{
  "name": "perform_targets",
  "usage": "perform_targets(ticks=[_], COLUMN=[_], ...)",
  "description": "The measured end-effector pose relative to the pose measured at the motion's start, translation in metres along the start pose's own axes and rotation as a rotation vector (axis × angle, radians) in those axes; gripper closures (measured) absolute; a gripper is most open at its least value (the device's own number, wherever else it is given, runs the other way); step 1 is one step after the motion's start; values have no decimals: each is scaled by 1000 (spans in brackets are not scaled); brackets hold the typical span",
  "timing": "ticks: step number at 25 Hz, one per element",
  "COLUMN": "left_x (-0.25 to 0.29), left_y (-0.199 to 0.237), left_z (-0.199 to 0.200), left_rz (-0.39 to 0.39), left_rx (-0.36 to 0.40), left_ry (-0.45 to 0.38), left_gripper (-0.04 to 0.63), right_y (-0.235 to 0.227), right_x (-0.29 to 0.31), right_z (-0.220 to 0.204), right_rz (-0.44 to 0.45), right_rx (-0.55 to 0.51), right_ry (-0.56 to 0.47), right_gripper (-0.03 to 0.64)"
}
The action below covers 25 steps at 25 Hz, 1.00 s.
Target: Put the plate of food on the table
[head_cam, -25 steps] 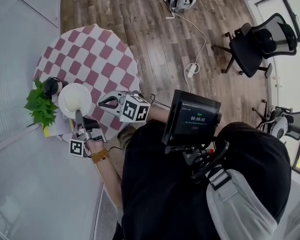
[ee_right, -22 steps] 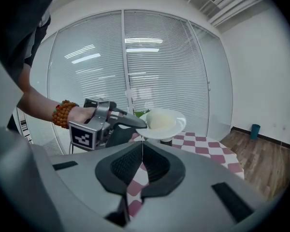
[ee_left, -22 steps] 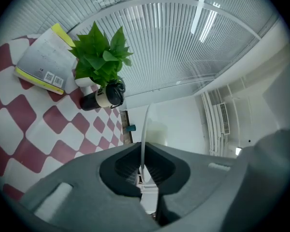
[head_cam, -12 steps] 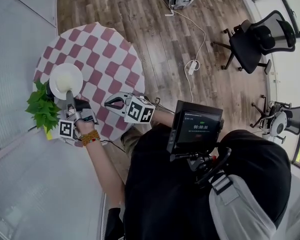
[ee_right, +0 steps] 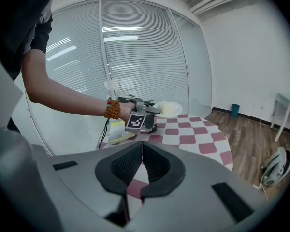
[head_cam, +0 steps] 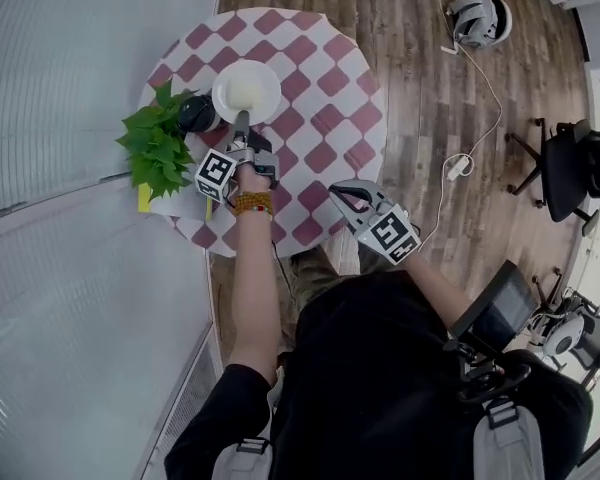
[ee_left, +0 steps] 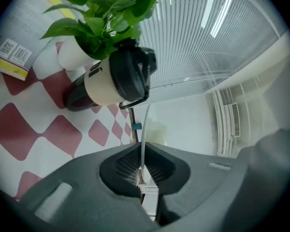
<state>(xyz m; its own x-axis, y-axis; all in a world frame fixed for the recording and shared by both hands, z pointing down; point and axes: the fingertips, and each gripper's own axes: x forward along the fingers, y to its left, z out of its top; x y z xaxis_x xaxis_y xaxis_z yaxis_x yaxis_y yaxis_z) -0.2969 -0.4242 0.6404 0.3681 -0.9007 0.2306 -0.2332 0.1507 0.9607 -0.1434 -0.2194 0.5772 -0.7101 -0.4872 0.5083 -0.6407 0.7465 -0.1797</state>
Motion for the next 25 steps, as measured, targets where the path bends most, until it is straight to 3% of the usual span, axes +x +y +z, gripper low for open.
perform_targets(ticks=[7,13,25], left_x=[44,77,94], left_y=[50,83,137], left_z=[-4,-16,-49], left_rz=[32,48,188], left_rx=[-63,-203,-232], left_ry=[11,-30,-16], left_gripper=[577,577,577], right_y=[-20,-28,-41], right_x=[-11,-23,-40], right_z=[-25,-48,-62], right_rz=[-90,-125,-153], right_rx=[53,87,115], right_ry=[50,83,76], right_gripper=[606,606,606])
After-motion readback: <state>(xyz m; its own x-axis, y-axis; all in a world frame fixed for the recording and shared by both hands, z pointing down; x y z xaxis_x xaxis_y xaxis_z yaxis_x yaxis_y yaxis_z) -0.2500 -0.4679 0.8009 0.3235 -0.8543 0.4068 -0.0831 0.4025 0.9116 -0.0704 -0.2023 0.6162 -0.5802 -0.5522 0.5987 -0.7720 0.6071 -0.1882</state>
